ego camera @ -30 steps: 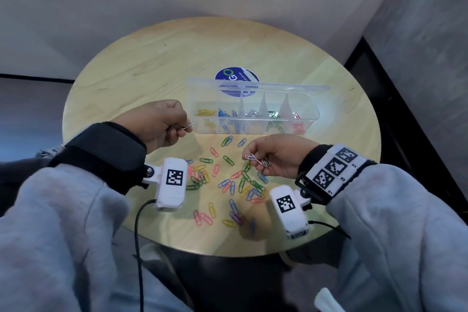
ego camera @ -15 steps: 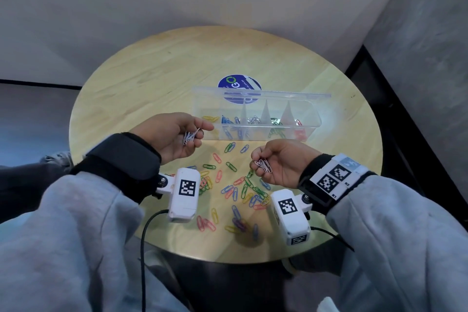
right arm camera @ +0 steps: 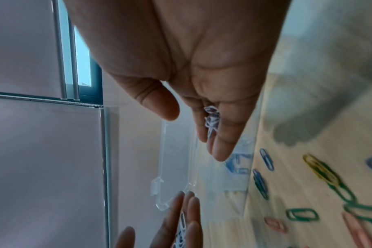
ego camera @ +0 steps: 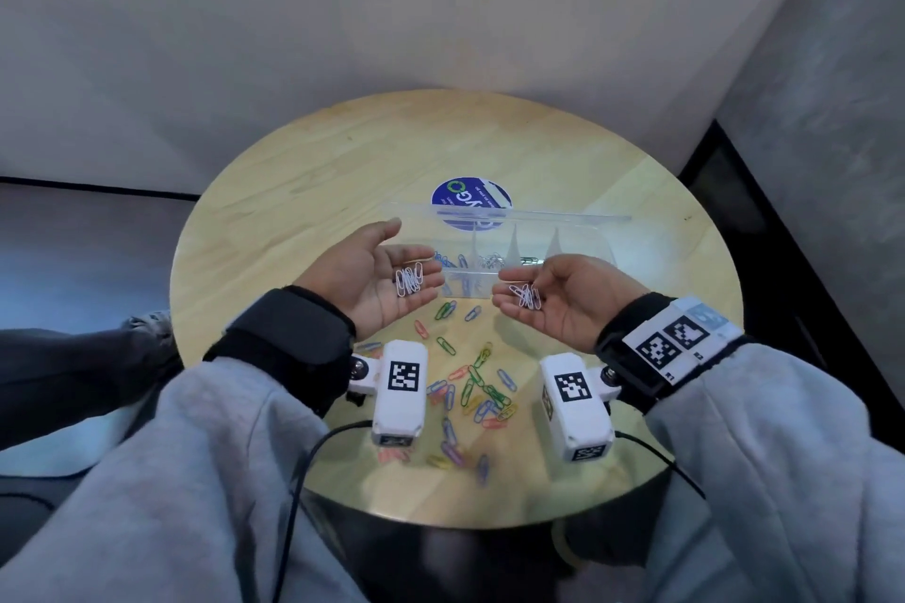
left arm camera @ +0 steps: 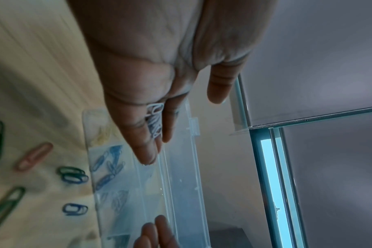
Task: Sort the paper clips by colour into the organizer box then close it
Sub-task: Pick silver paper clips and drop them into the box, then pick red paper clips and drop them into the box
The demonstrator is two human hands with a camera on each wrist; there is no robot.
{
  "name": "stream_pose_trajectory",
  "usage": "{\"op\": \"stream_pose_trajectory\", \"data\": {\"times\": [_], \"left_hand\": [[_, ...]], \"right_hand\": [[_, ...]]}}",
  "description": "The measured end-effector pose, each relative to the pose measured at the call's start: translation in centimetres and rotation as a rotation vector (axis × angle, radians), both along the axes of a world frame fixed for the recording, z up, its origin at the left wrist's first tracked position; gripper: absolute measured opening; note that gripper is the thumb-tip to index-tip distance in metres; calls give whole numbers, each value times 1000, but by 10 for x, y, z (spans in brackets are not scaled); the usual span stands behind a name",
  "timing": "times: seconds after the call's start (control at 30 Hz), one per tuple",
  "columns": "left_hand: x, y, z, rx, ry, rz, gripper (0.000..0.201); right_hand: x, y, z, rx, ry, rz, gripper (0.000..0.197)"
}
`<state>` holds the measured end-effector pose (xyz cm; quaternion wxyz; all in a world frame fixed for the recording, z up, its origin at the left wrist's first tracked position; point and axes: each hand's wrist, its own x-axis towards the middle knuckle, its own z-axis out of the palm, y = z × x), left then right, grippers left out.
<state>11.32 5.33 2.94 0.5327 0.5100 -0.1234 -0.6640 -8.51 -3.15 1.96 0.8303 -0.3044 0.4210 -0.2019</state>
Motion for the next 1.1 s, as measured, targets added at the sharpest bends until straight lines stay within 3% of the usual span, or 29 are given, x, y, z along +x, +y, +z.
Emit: {"op": "stream_pose_trajectory", "data": {"times": [0.3,0.43,0.53,0.63,0.7,0.77,0.93,1.1], "left_hand": [[-40,-52,11,26,-123,-99,28],[-50,-73,7,34,-166,-119,25],[-50,-79,1,34,-169,-116,41],[-49,-75,0,16,-176,-133,76],[-48,-71,2,8,-174,-134,91],[-47,-64,5,8,-198,-130,79],[-35,-29,14,64,-377,-78,24],[-13,14,15,289,-806,-99,22]], "right_hand": [[6,-38,16,-98,107,-66,26],[16,-47,14,-88,68,-78,22],[17,-47,9,-82,40,-78,27],[14,-45,7,-92,38,-80,45],[10,-41,8,-121,52,-71,43],[5,-36,10,-171,78,-46,35],[-12,-18,14,-345,211,50,17],[-19,6,13,-634,508,298,14]]}}
